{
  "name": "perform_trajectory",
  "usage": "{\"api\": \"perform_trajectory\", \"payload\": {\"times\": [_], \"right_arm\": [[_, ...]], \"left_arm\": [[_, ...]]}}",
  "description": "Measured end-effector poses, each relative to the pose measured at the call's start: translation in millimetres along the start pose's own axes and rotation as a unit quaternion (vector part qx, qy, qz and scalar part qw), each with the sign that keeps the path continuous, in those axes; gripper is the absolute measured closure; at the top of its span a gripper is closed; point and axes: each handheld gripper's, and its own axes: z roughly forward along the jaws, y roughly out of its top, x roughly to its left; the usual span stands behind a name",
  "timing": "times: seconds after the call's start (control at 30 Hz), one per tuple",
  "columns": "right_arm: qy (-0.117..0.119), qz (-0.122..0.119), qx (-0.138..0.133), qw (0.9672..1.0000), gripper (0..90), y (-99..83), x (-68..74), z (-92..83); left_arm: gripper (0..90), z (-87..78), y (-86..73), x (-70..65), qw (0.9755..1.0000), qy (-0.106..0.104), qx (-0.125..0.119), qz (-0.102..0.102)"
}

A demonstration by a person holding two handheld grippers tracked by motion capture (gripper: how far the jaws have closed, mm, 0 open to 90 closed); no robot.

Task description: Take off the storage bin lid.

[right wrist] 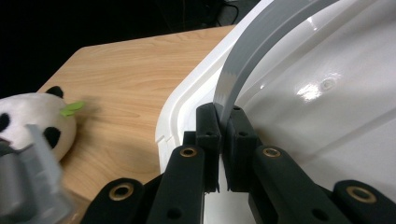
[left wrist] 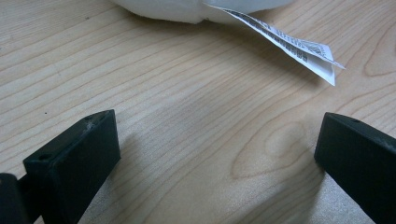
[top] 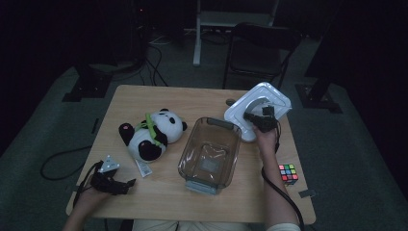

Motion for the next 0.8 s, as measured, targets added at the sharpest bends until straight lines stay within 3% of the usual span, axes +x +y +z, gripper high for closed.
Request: {"api": "perform_trajectory", "payload": {"times": [0.57,0.8], "right_arm": [[0.012,0.037,0.037,0.9986,86.1,-19.6,-13.0,33.6],[0.033,0.065,0.039,0.9966,85.5,-25.9,-20.4,37.8]], "left_arm": [[0.7,0.0,0.0,0.0,1.0000,0.000,0.000,0.000],[0.7,0.0,0.0,0.0,1.0000,0.000,0.000,0.000]]}}
